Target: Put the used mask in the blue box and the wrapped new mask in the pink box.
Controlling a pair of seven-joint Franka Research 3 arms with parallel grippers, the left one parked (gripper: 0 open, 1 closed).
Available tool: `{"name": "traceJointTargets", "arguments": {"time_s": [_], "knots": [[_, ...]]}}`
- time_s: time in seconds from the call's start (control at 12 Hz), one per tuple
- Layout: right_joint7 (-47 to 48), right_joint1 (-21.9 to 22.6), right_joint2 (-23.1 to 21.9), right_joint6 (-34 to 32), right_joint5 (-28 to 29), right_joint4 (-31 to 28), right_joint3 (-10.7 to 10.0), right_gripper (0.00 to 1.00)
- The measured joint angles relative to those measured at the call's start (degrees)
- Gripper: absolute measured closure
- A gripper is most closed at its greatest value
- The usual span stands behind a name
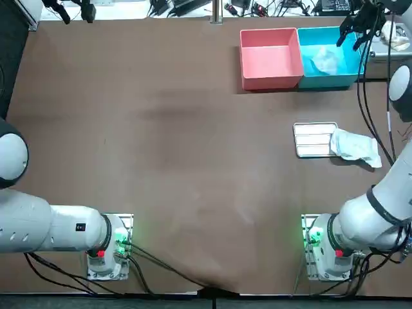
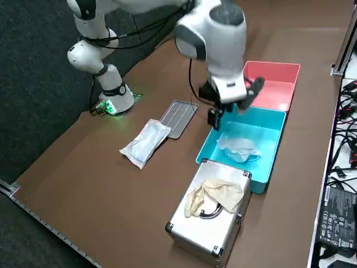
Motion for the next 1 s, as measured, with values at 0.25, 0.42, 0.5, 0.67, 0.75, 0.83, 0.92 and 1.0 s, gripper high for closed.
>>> {"name": "traceJointTargets", "arguments": {"time_s": [0.25,0.42,0.5,0.67,0.75,0.83,0.92,1.0], "knots": [[4.26,1.50,-3.86,-7.38,-4.63,-0.14,0.06,0.01],[9.19,3.88,-5.56,-9.30,-8.63,-1.23,0.17,0.01],[14.27,7.02,-7.03,-9.96,-12.05,-3.70,0.23,0.01],[18.20,9.92,-9.31,-10.20,-15.74,-8.56,0.26,0.01],[19.59,11.07,-10.91,-10.10,-17.72,-11.89,0.27,0.01],[20.51,12.02,-12.80,-9.51,-19.30,-15.84,0.27,0.01],[21.27,12.73,-15.02,-7.93,-20.63,-20.46,0.27,0.01],[21.69,13.17,-17.46,-5.71,-21.87,-25.48,0.27,0.01]]}}
